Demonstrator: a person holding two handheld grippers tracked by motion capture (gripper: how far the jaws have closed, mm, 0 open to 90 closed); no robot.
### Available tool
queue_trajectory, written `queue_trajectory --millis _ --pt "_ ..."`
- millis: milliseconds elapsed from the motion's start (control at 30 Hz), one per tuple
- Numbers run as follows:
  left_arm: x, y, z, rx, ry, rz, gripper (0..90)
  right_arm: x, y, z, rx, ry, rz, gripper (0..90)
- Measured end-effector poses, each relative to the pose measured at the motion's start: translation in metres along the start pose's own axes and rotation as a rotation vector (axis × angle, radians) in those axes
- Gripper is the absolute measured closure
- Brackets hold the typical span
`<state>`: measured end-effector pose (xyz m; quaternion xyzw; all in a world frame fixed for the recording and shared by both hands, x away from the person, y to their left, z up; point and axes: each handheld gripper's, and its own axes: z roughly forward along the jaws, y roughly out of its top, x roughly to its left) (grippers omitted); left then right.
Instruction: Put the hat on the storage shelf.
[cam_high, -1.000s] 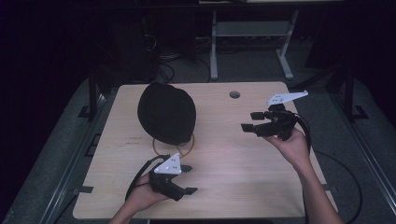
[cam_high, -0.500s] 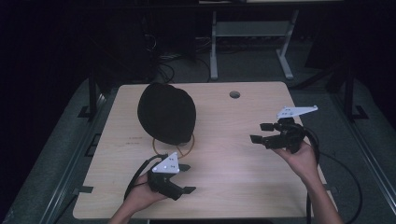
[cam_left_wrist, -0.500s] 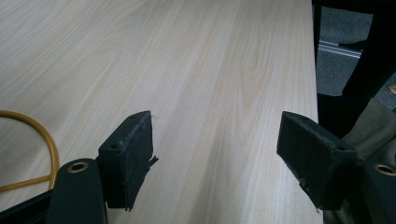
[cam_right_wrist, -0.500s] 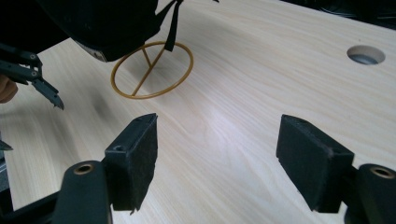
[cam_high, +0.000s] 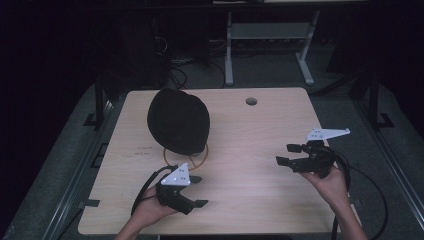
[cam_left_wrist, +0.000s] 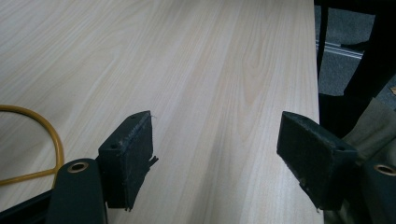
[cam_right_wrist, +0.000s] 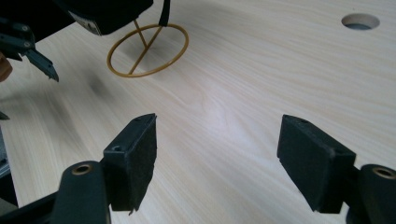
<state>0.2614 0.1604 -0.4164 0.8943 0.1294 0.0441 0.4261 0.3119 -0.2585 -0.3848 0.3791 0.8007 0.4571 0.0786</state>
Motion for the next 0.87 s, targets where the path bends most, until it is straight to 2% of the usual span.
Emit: queue_trajectory --millis 567,867 --pt "0.000 -0.002 0.000 0.007 0.002 0.000 26.5 -0.007 -0.046 -0.012 -0.027 -0.041 0.058 26.5" --pt "0.000 0.001 0.003 0.006 -0.010 0.000 26.7 0.003 -0.072 -0.021 -0.030 -0.039 0.073 25.3"
